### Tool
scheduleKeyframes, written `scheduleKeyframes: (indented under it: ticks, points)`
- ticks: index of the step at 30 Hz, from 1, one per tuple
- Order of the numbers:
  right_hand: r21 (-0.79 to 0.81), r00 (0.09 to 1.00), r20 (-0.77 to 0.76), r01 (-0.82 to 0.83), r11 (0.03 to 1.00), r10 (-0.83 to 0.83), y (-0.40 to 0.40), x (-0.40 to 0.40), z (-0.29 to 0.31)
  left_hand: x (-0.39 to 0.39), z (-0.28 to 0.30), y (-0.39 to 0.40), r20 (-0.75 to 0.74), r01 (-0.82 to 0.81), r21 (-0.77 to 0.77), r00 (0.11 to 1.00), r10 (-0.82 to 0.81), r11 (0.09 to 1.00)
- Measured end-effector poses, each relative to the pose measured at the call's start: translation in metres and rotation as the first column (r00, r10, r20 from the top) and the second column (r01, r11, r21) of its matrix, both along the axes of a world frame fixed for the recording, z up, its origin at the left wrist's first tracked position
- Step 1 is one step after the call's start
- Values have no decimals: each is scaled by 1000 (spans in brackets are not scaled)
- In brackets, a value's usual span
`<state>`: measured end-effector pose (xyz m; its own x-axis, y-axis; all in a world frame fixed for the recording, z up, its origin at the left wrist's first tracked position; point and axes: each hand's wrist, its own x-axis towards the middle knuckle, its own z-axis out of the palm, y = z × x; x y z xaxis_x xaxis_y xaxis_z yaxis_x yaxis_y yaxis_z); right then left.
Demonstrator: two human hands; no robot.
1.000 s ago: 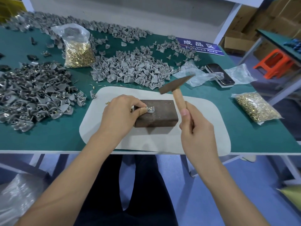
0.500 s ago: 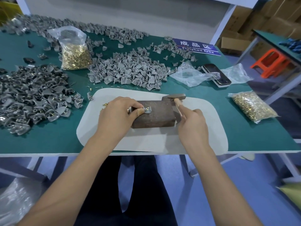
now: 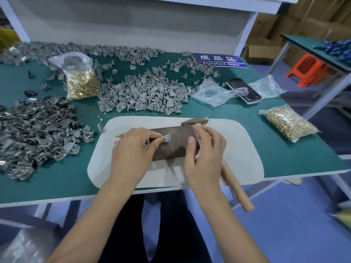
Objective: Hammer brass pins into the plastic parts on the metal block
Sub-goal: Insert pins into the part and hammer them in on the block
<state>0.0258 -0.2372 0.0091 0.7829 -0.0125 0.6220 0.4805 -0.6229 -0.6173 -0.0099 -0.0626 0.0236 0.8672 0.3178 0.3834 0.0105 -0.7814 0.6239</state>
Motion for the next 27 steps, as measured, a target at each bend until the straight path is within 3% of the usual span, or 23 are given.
scheduleKeyframes:
  ticks: [3, 6, 11, 17, 22, 27]
  points:
    - [34, 990, 136, -48, 998, 42, 13, -4, -7, -23, -18, -4, 145, -75, -46, 986, 81, 996]
    - [-19, 968, 198, -156, 988, 156, 38, -6, -7, -38, -23, 4, 190, -136, -83, 970, 149, 987]
    - [-133, 935, 148, -304, 943, 322, 99, -15, -1, -48, -14, 46, 187, -222, -15, 957, 221, 975]
    - [-258, 893, 169, -368, 894, 416, 156, -19, 2, -62, -9, 109, 161, -435, 143, 897, 412, 889]
    - [-233, 890, 216, -352, 906, 402, 183, -27, -3, -62, -13, 137, 138, -507, 126, 860, 491, 852]
    - [-192, 926, 130, -327, 925, 354, 184, -26, -4, -61, -21, 147, 83, -523, 127, 852, 517, 843]
